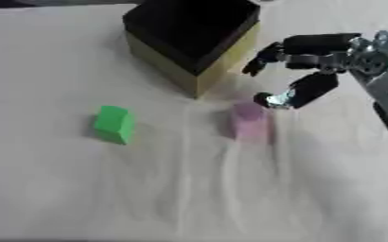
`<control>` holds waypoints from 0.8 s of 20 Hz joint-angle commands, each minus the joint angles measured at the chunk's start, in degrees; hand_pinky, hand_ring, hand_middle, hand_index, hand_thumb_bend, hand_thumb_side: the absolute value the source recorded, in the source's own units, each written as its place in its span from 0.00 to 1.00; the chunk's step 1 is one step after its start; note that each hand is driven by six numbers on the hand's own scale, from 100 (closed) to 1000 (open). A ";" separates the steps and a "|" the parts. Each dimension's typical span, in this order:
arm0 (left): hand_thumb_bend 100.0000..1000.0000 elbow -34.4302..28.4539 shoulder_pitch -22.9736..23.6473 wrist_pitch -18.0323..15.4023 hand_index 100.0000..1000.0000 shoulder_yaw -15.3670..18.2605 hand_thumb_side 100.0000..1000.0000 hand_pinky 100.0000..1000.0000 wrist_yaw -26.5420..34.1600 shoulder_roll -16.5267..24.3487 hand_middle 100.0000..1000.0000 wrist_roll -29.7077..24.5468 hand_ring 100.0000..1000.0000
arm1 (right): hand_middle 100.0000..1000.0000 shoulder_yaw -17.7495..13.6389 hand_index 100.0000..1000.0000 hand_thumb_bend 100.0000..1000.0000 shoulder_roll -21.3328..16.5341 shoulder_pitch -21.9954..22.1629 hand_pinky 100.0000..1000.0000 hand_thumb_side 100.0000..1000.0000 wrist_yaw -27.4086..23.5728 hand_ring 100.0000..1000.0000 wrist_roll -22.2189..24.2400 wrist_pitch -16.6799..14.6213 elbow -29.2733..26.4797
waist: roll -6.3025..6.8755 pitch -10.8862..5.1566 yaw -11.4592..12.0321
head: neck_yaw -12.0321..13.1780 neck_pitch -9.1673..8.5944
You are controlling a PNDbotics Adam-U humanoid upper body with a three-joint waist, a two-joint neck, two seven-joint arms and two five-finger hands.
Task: Pick up objects on the table and place them in the box.
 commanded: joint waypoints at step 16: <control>0.00 -1.02 0.49 0.14 0.72 0.61 0.92 0.69 -0.26 1.34 0.67 -0.24 0.69 | 0.76 0.53 0.92 0.20 -0.14 1.13 0.88 0.62 1.50 0.84 10.28 -11.73 -1.67 | -0.33 -2.21 -0.40 | 1.69 1.82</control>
